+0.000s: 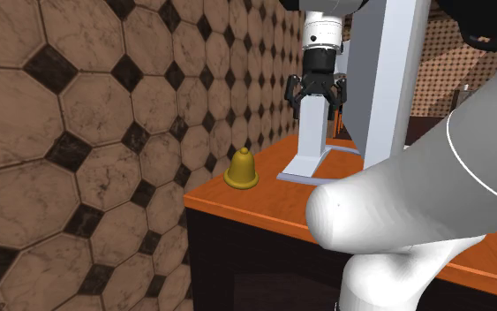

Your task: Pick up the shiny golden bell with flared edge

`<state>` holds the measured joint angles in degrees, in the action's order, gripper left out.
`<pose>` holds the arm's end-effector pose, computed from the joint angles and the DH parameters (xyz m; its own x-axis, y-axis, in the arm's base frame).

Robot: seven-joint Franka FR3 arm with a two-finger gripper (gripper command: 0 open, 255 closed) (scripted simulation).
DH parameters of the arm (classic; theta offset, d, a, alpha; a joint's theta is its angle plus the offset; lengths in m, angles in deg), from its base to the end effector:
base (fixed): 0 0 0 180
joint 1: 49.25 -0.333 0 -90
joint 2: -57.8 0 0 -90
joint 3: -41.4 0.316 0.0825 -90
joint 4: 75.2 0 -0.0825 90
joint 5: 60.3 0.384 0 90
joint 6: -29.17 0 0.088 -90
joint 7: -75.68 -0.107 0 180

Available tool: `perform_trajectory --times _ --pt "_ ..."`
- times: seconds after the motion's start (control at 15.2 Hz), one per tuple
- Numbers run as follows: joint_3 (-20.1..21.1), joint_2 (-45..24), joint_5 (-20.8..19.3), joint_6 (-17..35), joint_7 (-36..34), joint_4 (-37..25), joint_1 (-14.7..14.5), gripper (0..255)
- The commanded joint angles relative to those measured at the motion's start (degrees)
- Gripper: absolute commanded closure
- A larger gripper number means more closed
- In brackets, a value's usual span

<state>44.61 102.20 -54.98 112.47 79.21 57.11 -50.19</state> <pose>0.2962 0.0380 0.5989 0.9891 0.1251 -0.0776 0.1208 -0.9910 -0.0585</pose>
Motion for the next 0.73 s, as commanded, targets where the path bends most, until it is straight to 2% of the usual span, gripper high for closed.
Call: perform_trajectory --times 0.0,0.66 --pt "0.00 0.00 0.00 0.00 0.00 0.00 0.00 0" --pt "9.51 -19.10 3.61 9.65 -12.63 -7.75 -0.34 0"
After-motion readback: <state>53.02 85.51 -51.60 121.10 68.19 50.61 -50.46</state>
